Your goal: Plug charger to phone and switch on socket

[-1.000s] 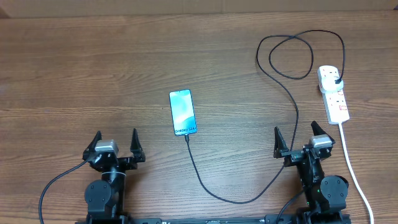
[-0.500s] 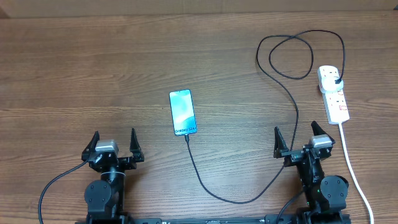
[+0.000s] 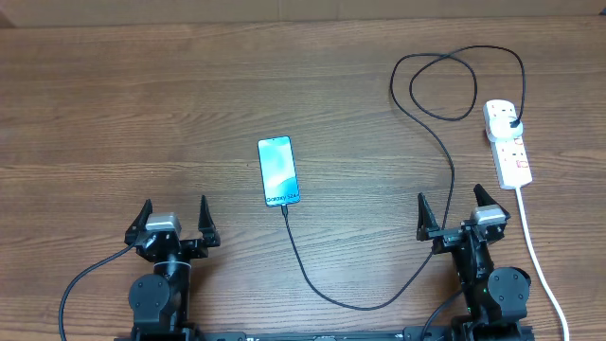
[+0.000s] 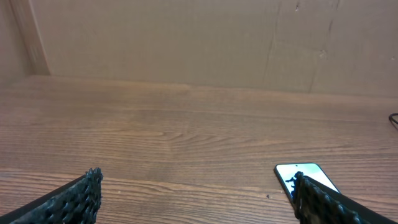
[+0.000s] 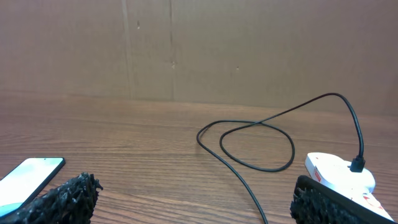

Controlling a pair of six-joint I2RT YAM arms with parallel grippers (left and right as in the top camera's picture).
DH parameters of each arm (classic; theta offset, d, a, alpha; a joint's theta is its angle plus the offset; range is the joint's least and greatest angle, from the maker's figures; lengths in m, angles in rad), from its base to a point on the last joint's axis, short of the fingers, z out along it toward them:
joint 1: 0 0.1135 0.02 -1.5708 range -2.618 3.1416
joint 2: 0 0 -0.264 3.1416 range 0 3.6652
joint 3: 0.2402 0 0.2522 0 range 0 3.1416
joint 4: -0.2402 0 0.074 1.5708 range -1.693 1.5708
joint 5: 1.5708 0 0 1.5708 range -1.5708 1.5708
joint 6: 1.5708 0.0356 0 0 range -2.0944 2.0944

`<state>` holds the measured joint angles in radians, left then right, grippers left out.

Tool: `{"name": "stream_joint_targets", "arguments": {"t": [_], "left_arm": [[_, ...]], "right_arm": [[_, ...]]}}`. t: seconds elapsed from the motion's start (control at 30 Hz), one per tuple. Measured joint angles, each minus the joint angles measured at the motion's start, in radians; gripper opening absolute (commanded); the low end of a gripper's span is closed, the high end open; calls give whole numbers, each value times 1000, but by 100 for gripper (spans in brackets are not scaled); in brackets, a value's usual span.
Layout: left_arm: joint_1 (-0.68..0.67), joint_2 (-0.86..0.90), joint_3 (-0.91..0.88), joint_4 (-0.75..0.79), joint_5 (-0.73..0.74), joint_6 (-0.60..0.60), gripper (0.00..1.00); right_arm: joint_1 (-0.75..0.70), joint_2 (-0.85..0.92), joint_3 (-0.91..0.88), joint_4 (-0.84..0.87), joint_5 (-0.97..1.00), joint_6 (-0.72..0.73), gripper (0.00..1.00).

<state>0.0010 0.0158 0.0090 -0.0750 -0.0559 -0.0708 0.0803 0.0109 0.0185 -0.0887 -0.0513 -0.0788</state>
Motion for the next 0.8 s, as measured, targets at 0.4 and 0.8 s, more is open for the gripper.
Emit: {"name": "stream_joint_targets", "arguments": {"t": [0.4, 0.8], "left_arm": [[0, 0, 0, 0, 2, 133, 100], [0, 0, 0, -3, 18, 111, 100]], "right_arm": [[0, 0, 0, 0, 0, 0, 100], [0, 0, 0, 0, 0, 0, 100]]}}
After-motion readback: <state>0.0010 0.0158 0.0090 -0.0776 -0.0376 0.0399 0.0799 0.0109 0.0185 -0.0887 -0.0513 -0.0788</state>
